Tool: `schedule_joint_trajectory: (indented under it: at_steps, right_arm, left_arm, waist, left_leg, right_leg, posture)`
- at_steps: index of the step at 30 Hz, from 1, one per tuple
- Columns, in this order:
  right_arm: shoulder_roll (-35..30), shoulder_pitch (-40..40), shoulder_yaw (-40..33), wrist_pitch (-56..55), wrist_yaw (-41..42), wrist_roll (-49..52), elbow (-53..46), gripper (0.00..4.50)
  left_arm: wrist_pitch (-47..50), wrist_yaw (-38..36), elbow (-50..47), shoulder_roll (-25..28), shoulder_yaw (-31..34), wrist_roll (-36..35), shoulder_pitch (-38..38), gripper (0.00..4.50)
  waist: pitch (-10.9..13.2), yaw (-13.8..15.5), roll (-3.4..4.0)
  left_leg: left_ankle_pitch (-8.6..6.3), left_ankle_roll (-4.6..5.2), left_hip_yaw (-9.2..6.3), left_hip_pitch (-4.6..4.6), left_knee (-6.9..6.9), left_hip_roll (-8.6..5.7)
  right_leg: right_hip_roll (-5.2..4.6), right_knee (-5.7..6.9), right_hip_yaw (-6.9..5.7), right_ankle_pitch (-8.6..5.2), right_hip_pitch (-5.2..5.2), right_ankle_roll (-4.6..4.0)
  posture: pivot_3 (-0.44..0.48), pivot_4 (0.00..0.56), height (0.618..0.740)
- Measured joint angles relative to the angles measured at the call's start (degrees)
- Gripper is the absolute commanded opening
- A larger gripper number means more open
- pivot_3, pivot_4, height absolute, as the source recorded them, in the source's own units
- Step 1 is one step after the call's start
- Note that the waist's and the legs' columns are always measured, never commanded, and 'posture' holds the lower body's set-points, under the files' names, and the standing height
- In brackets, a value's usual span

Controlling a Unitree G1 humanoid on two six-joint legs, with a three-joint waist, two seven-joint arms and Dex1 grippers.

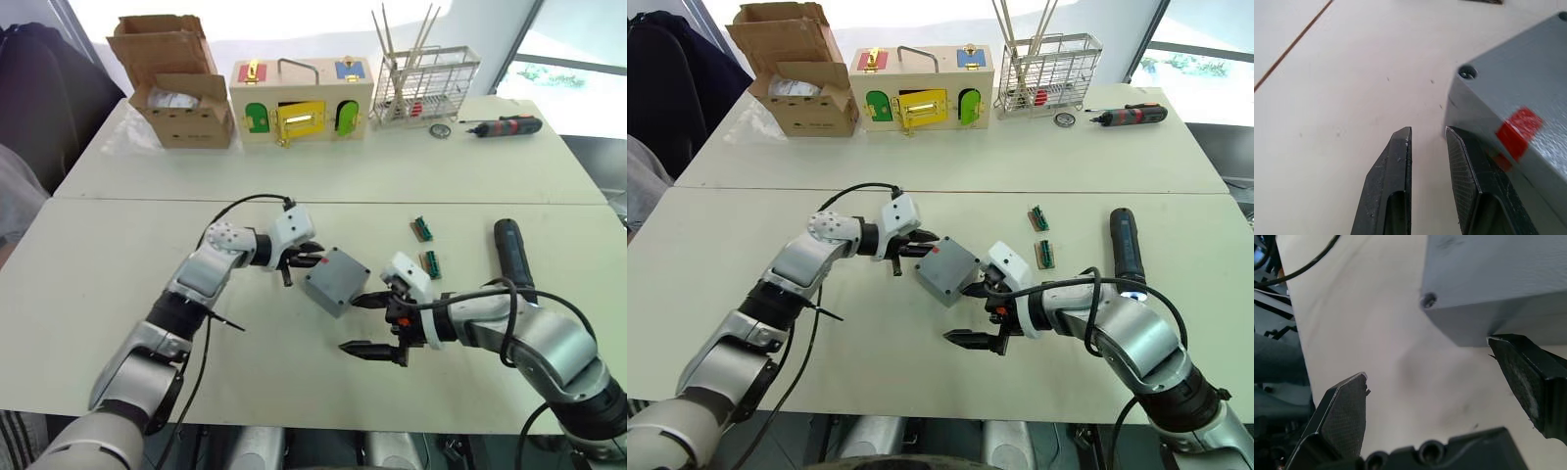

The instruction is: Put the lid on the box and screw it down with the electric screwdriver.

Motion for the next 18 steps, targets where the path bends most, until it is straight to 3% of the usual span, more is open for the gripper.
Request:
schedule_joint_trajectory:
  at_steps: [3,8,15,18]
  right_arm:
    - [-3.4,0.4,-1.4,-0.3,0.0,-0.4,-0.5,4.47]
    - [-10.9,-0.6,-4.3,-5.2,2.6,-3.9,1.5,4.47]
    - [-9.8,-5.0,2.4,-19.0,7.2,-13.1,11.6,4.47]
    - [-7.6,-7.7,5.7,-24.8,10.0,-16.4,16.5,4.47]
  left_arm:
    - [-1.2,0.5,0.9,1.2,0.0,1.8,0.1,1.08]
    - [1.1,-0.8,-5.5,9.2,2.1,2.4,3.7,1.08]
    - [11.4,-6.6,-25.3,15.9,3.8,-3.8,13.7,1.08]
    - [15.5,-6.4,-30.5,15.3,3.2,-5.6,16.7,1.08]
  waist:
    - [0.0,0.0,0.00]
    - [0.0,-0.4,0.00]
    - [0.0,-0.3,-0.03]
    - [0.0,-0.1,-0.02]
  left_leg:
    - [0.00,0.01,0.02,-0.01,-0.01,-0.04]
    - [-0.05,0.08,0.03,0.00,-0.06,0.11]
    - [-0.05,0.08,0.09,0.00,-0.01,0.11]
    - [-0.05,0.08,0.09,0.01,0.00,0.10]
  right_leg:
    - [0.01,0.02,0.00,0.00,-0.05,0.00]
    - [0.02,0.05,0.00,-0.01,-0.08,0.01]
    - [-0.01,0.02,0.04,-0.01,-0.03,0.01]
    - [-0.01,0.03,0.05,-0.01,-0.04,0.01]
  posture:
    - [0.000,0.150,0.731]
    - [0.000,0.150,0.731]
    - [0.000,0.150,0.731]
    - [0.000,0.150,0.731]
